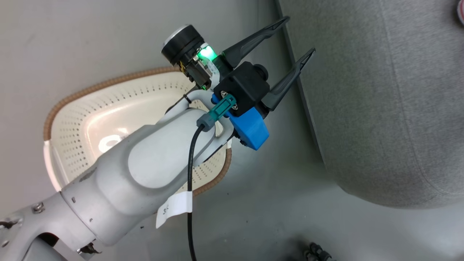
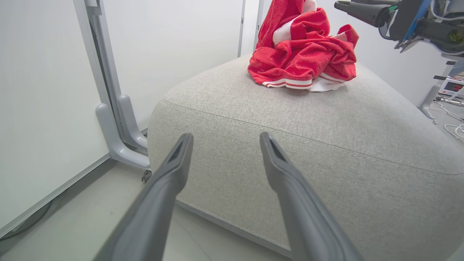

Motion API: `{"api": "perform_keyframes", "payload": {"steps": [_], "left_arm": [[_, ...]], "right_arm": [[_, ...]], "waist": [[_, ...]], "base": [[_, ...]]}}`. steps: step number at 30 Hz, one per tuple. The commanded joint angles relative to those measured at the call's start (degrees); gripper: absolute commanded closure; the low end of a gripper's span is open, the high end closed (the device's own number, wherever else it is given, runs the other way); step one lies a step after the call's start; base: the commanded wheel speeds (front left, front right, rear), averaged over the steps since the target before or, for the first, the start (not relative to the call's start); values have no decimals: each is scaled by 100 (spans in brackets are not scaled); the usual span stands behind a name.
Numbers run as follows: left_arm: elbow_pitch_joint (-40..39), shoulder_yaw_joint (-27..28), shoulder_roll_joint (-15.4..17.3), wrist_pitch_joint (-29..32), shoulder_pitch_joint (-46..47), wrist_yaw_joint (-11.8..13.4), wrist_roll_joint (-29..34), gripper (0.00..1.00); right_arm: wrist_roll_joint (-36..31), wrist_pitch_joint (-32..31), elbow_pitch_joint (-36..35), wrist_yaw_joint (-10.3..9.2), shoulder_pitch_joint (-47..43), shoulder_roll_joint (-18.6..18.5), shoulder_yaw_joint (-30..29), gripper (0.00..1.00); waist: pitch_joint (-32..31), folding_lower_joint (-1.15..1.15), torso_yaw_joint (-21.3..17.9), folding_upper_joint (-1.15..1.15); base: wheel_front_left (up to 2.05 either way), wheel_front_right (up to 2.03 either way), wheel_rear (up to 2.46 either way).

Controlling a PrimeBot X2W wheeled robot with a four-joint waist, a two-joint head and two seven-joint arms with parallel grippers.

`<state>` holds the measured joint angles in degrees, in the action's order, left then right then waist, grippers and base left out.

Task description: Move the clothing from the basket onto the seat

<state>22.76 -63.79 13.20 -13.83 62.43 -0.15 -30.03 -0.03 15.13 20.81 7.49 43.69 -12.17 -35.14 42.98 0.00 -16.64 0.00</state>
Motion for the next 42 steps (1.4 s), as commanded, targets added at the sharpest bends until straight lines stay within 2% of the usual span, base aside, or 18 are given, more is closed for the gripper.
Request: {"api": "perform_keyframes", "payload": {"steps": [1,7,16,24,30,42], "left_arm": [[33,34,-8,-51,-94,23,-35,0],[16,542,-50,-137,-483,146,-207,0],[-651,2097,42,-142,-1653,317,306,0],[-815,3454,-58,-143,-2917,99,854,0],[-826,4327,-277,-143,-3606,-95,1211,0],[-924,5528,-771,-144,-4637,-447,1859,0]], "right_arm": [[-18,1,-69,1,-120,24,30,0],[-97,-1,-587,1,-624,90,502,0],[-76,0,-789,1,-1034,205,1646,0],[38,0,-571,1,-1321,386,2540,0],[92,0,-446,1,-1624,508,3014,0],[258,0,-318,1,-2278,692,3310,0]], "waist": [[-255,0,27,0],[-949,0,154,0],[-1902,0,497,0],[-2666,0,844,0],[-3119,0,1073,0],[-3748,0,1320,0]], "base": [[0,0,0],[0,0,0],[0,0,0],[0,0,0],[0,0,0],[0,0,0]]}}
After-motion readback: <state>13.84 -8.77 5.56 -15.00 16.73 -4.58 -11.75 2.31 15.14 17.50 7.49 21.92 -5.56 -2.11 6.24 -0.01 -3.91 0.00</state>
